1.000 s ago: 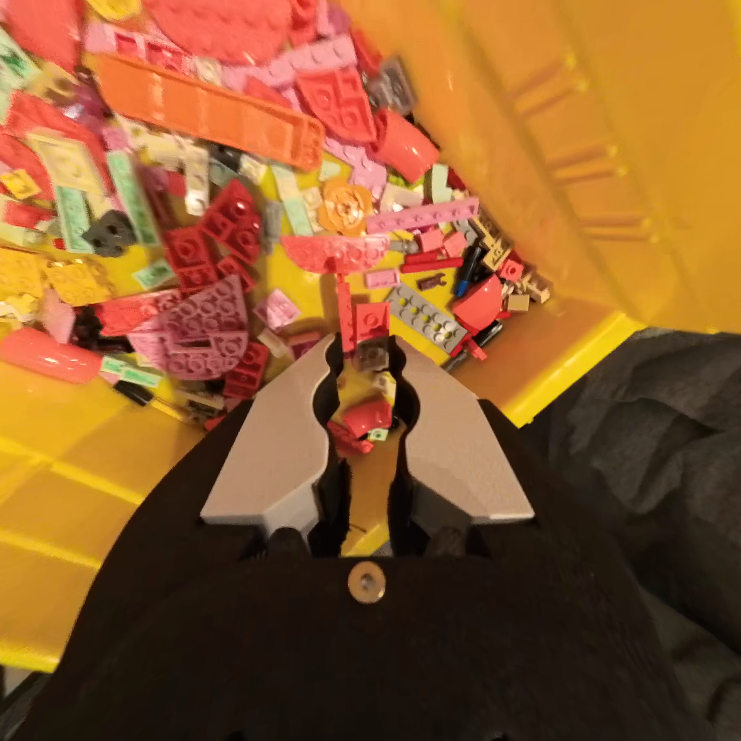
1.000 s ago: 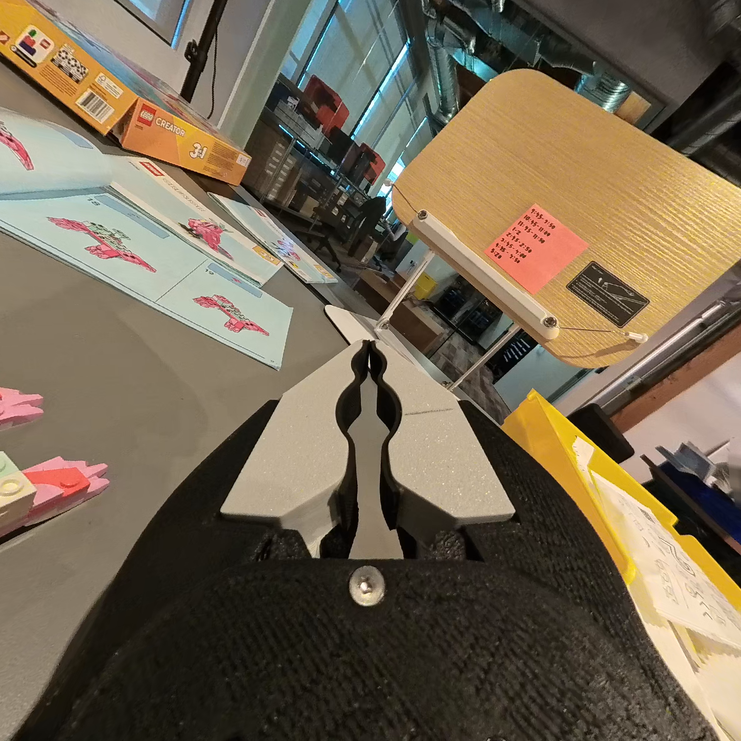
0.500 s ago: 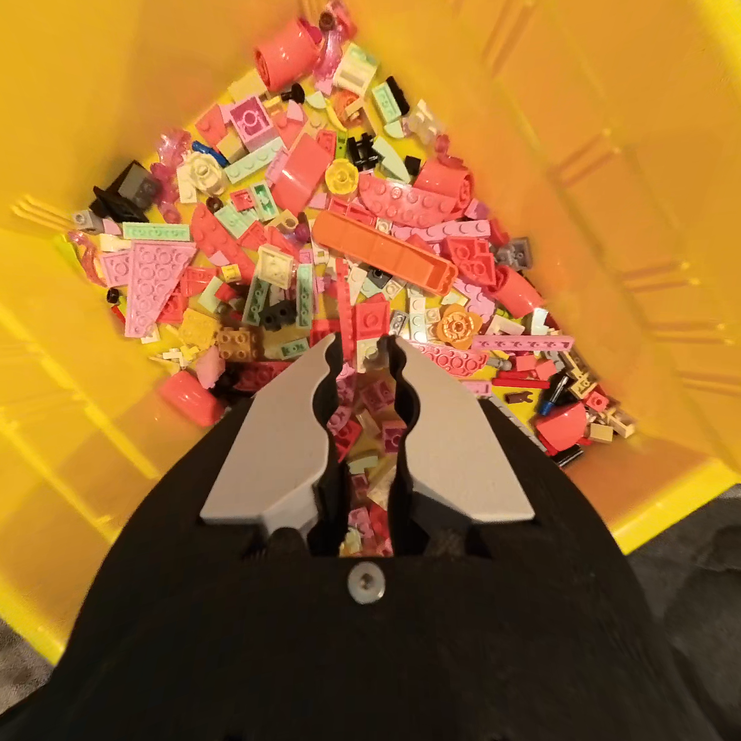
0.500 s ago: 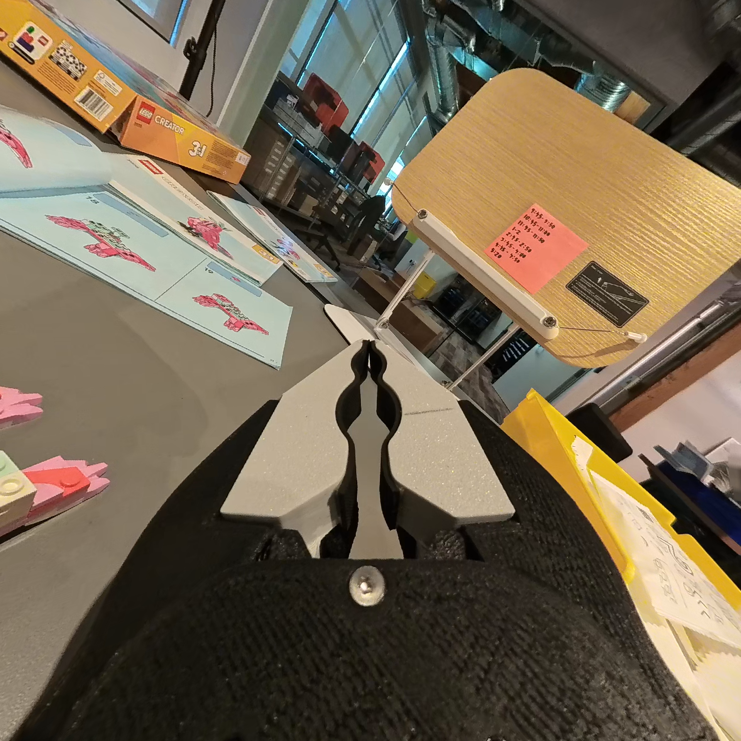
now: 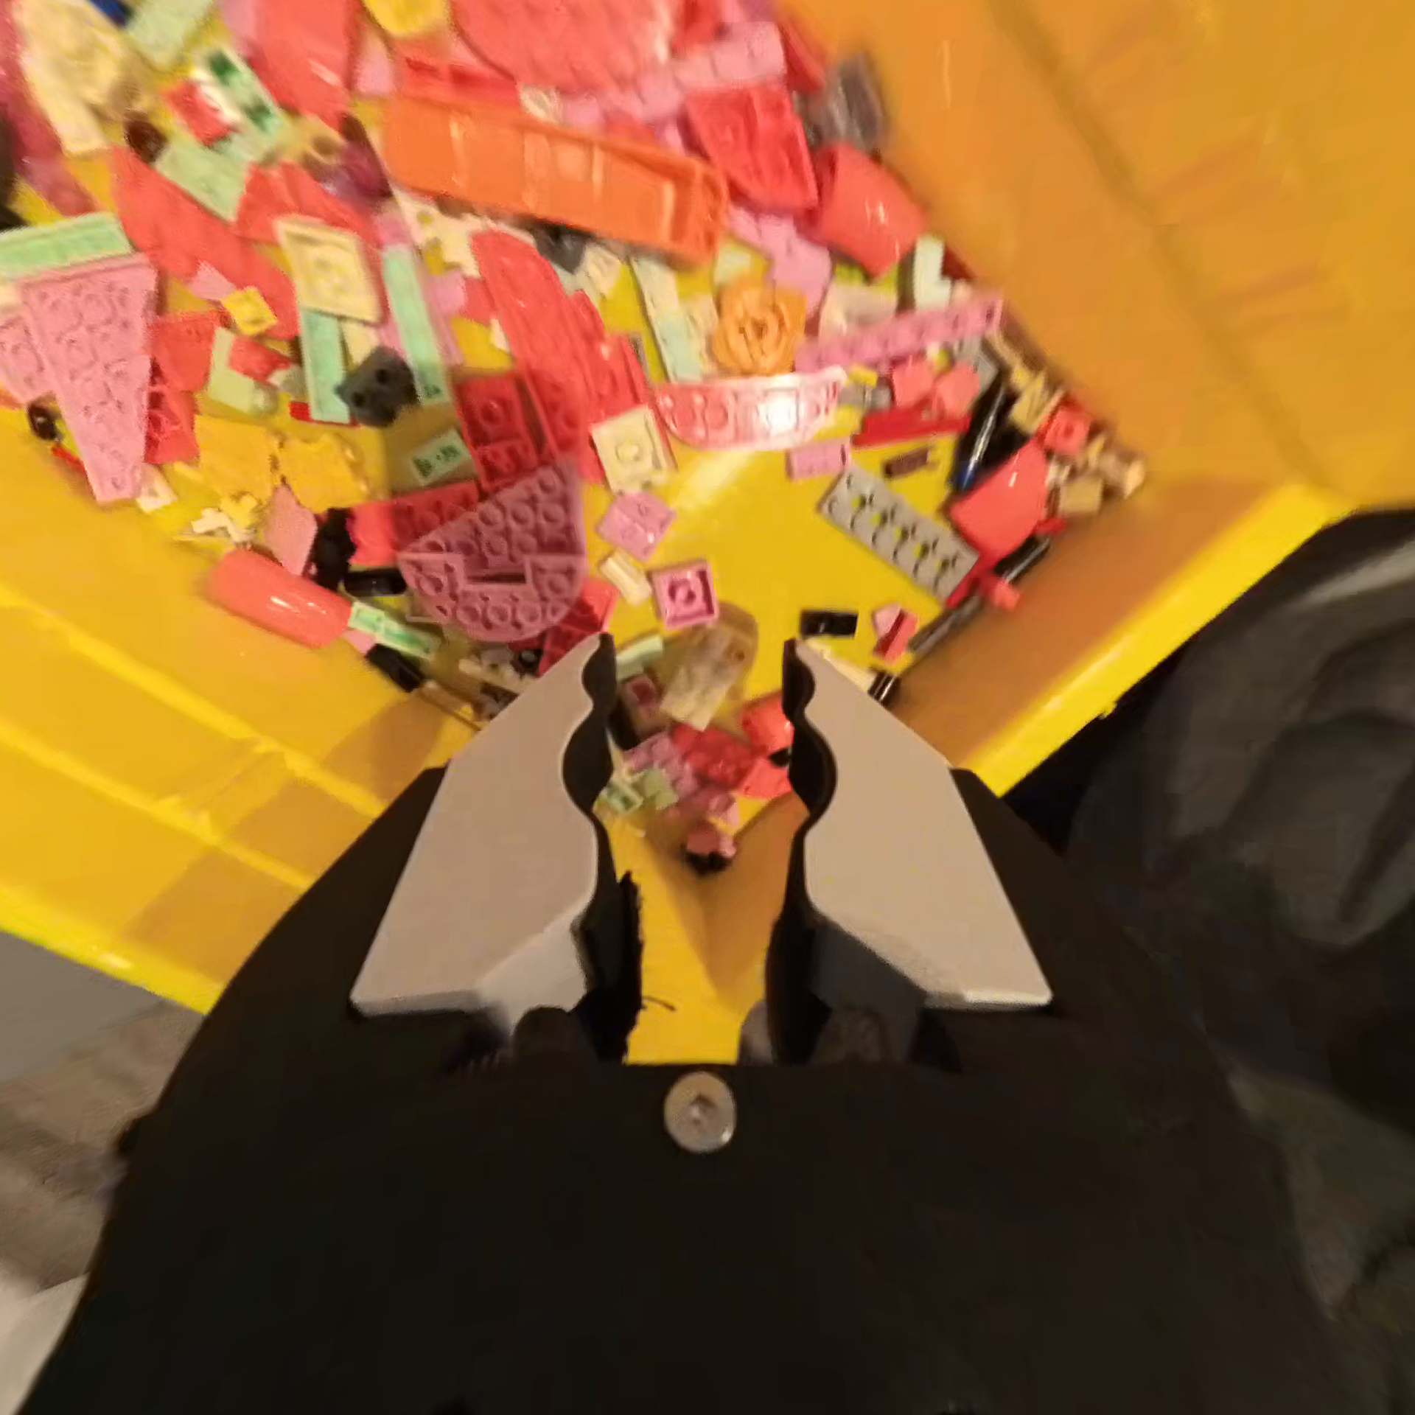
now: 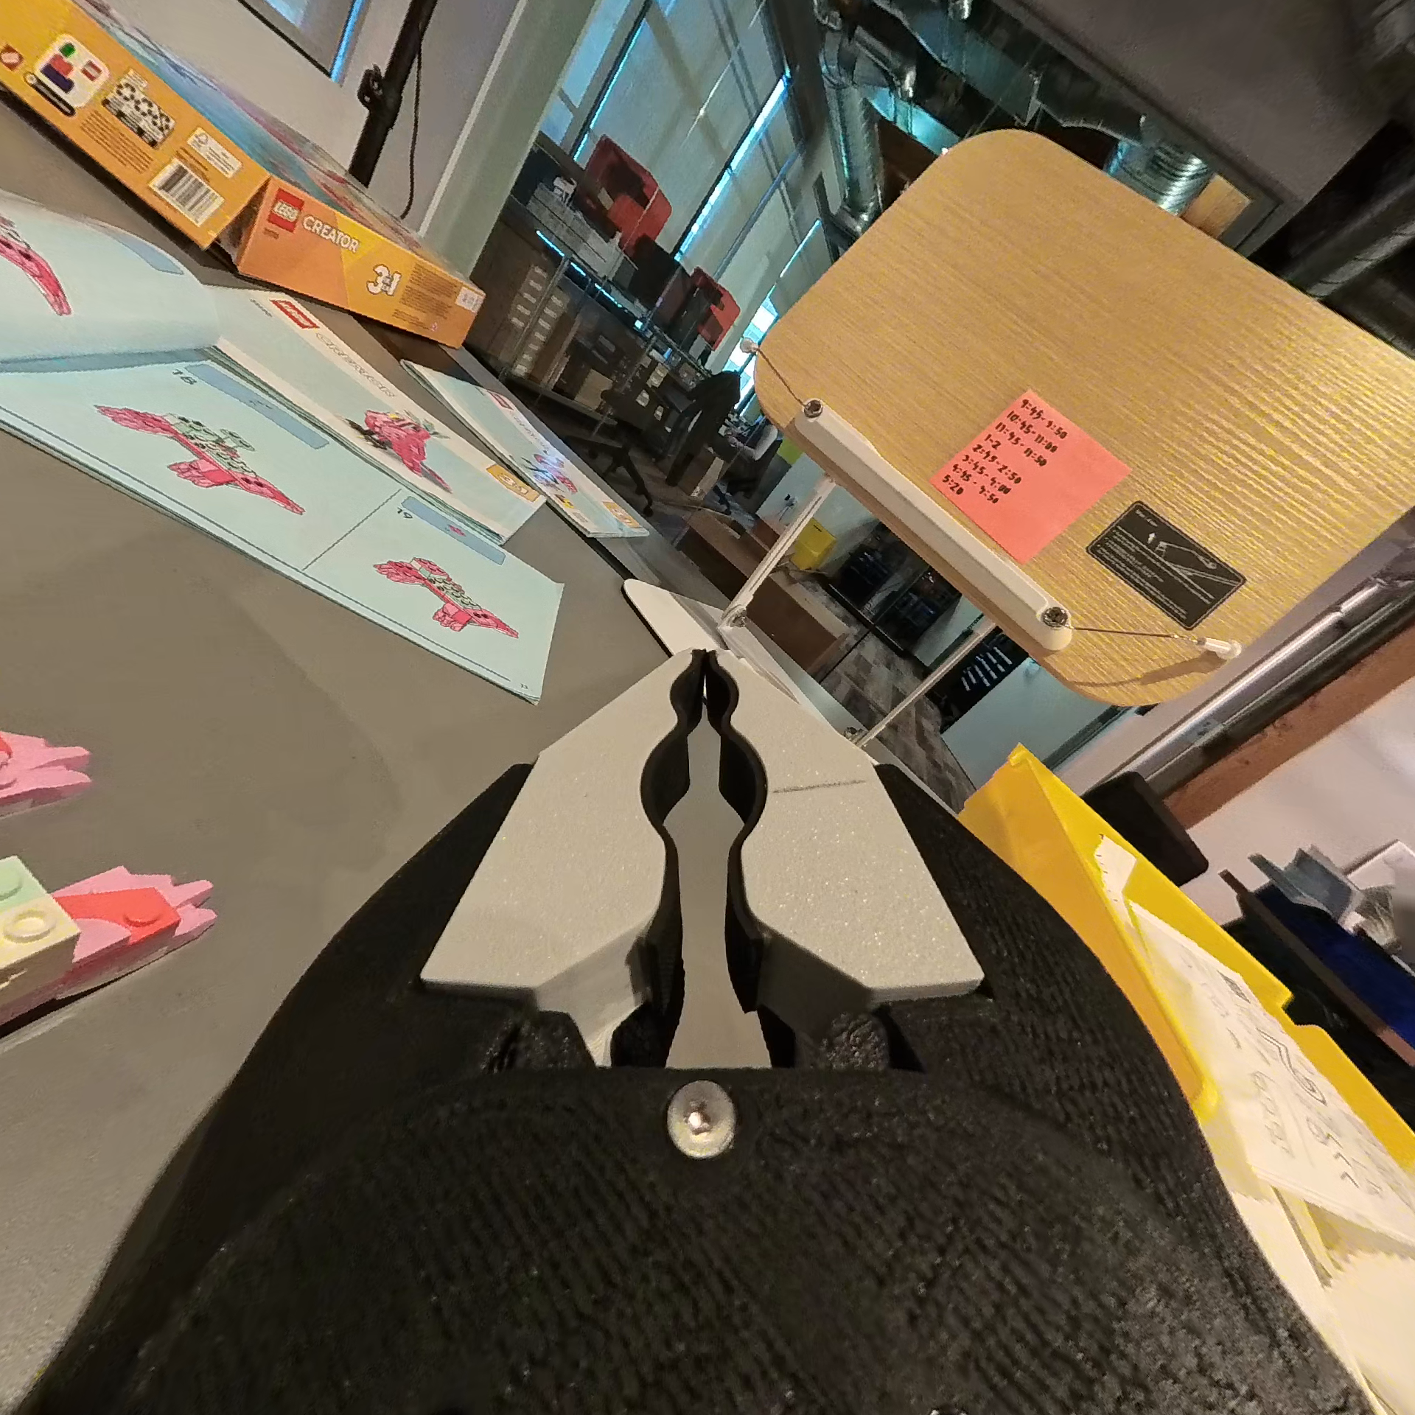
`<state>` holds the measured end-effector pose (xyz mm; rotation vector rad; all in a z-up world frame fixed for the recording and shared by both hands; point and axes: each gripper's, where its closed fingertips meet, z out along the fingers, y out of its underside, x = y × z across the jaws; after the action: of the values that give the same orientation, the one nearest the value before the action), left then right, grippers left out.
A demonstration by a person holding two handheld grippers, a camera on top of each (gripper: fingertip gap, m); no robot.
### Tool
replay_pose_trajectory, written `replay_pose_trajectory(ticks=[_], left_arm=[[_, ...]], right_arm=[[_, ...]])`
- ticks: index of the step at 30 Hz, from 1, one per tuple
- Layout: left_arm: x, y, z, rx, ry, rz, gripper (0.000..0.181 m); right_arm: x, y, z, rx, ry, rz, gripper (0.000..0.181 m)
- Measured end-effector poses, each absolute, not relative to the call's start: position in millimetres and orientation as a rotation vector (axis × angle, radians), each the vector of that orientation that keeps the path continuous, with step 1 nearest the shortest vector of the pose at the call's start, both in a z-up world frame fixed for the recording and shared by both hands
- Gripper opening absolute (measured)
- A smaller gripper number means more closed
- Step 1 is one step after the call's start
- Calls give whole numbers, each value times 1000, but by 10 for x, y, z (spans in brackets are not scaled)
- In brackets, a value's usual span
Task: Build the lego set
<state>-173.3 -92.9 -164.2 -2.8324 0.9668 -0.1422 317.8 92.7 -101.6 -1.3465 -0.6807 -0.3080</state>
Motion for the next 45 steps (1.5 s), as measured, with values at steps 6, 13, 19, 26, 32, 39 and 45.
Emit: replay_pose_trajectory(ticks=[6,13,19,26,32,39,45], left_arm=[[-1822,-1079,-1795,-2920,1078,-91,36],[-1826,-1144,-1881,-2934,1096,-103,33],[-1850,-1143,-1930,-2918,1185,2,17],[-1704,-1035,-1831,-2782,1171,-18,16],[-1408,-1115,-1764,-2700,1216,-198,17],[-1355,-1112,-1806,-2703,1240,-206,17],[-1352,-1078,-1867,-2718,1246,-186,17]], right_arm=[[3183,926,-1015,-1347,-678,-309,0],[3178,928,-1019,-1348,-682,-310,0],[3184,925,-1011,-1346,-676,-307,0],[3188,924,-1009,-1346,-673,-307,0],[3187,923,-1010,-1346,-674,-307,0],[3188,921,-1010,-1346,-674,-306,0],[3188,920,-1012,-1346,-675,-307,0]])
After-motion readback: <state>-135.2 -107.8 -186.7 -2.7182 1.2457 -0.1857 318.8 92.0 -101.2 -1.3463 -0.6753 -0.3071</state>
